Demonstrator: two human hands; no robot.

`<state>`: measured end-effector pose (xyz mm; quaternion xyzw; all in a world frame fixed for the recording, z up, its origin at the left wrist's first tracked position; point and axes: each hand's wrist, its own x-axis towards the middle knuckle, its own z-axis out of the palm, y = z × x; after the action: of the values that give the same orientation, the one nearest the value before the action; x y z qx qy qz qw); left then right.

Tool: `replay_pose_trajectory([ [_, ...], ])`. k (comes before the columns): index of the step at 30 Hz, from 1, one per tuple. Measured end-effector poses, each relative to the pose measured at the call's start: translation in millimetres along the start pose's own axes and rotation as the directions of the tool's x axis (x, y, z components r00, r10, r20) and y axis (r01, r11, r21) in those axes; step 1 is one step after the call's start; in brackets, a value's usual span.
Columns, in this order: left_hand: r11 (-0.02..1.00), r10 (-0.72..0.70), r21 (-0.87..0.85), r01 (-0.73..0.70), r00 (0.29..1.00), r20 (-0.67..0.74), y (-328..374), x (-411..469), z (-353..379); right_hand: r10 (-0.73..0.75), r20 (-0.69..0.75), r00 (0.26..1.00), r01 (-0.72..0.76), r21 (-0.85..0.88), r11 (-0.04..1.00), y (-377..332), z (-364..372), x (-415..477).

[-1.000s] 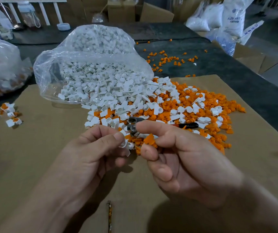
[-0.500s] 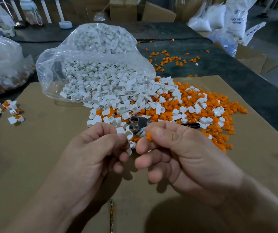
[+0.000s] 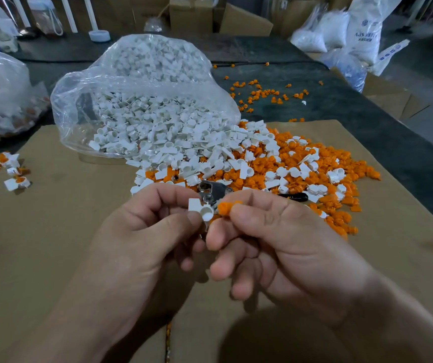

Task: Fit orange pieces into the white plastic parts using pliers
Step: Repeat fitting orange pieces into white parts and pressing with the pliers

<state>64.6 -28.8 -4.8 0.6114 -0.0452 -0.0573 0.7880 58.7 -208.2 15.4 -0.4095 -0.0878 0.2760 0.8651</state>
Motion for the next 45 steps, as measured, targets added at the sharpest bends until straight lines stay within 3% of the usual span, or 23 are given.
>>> replay_pose_trajectory([
  [2,0.999,0.033,0.044,-0.032,0.999,-0.029,0.2,1.1,1.7,-0.097,-0.105,0.990,0.076,-0.192,0.978,4.0,-1.7,1.5],
  [4,0.994,0.058,0.100,-0.053,0.997,-0.050,0.2,2.2,3.4,-0.233,-0.194,0.953,0.120,-0.464,0.878,7.4,-2.7,0.5],
  [7,0.977,0.084,0.201,-0.067,0.994,-0.077,-0.7,1.0,2.7,-0.402,-0.171,0.900,0.111,-0.800,0.589,14.1,-0.6,-3.2],
  [9,0.967,0.090,0.245,-0.069,0.993,-0.073,-1.5,0.1,2.2,-0.484,-0.063,0.873,0.099,-0.948,0.302,16.8,2.6,-5.1],
  [11,0.955,0.100,0.286,-0.076,0.993,-0.069,-2.7,0.4,1.2,-0.512,0.010,0.859,0.056,-0.996,0.075,16.4,6.4,-5.3],
  [17,0.892,0.139,0.439,-0.109,0.990,-0.037,-7.2,-2.4,-0.6,-0.447,0.046,0.893,-0.065,-0.971,-0.229,4.8,20.1,-7.7],
  [22,0.895,0.049,0.443,-0.053,0.999,0.020,-7.5,-1.5,-2.8,-0.205,-0.032,0.978,-0.103,-0.933,-0.345,-3.9,30.0,-3.3],
  [28,0.923,-0.017,0.385,-0.008,0.998,0.061,-5.2,-1.1,-3.2,-0.120,-0.073,0.990,-0.116,-0.908,-0.402,-9.2,36.0,-4.6],
  [34,0.904,0.045,0.427,-0.036,0.999,-0.011,-6.6,-0.8,-2.1,-0.188,-0.018,0.982,-0.084,-0.933,-0.350,-4.6,25.4,-5.7],
  [38,0.923,0.093,0.380,-0.058,0.993,-0.073,-7.0,1.2,-0.9,-0.442,0.094,0.892,-0.104,-0.909,-0.403,-3.2,8.3,-7.9],
  [40,0.941,0.087,0.335,-0.055,0.993,-0.083,-4.4,1.9,-1.1,-0.490,0.009,0.871,-0.226,-0.881,-0.416,-8.9,-3.6,-9.4],
  [42,0.957,0.071,0.285,-0.048,0.995,-0.072,-1.1,2.0,-1.9,-0.428,-0.152,0.891,-0.356,-0.818,-0.451,-15.4,-12.2,-10.7],
  [45,0.964,0.067,0.260,-0.049,0.996,-0.060,1.9,3.1,-3.0,-0.313,-0.254,0.915,-0.391,-0.751,-0.532,-16.8,-20.4,-11.0],
])
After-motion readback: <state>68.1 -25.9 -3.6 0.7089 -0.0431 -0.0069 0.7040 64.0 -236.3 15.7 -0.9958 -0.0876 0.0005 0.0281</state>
